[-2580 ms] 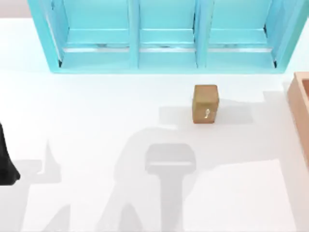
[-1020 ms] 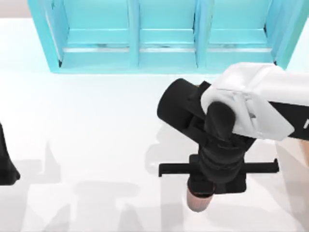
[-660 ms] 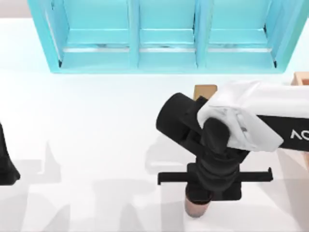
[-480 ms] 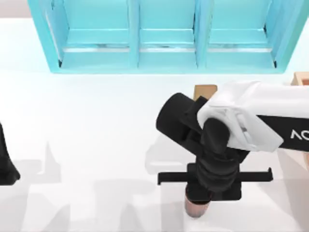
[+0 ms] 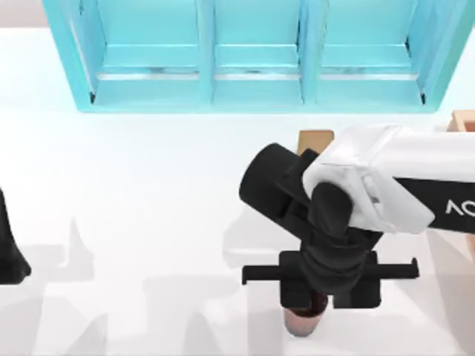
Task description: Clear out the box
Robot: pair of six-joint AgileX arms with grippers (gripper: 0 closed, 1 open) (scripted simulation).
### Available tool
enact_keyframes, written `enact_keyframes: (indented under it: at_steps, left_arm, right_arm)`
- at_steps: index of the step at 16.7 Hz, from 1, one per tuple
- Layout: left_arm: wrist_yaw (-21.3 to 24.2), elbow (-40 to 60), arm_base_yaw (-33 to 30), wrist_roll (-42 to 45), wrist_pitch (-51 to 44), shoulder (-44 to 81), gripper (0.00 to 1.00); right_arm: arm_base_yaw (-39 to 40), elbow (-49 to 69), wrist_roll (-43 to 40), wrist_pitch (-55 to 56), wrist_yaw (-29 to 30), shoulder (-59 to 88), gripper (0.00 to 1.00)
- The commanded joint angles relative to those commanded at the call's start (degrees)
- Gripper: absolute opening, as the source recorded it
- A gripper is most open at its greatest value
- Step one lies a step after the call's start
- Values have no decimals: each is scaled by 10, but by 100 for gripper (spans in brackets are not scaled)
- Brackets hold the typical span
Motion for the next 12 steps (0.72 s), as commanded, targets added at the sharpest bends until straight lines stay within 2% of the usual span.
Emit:
enact_keyframes:
  at_steps: [5,12]
  left_arm:
    - [0,0,0,0,0,0,100]
    - [0,0,0,0,0,0,100]
  right_arm:
    - [0,0,0,0,0,0,98]
    - [0,0,0,0,0,0,100]
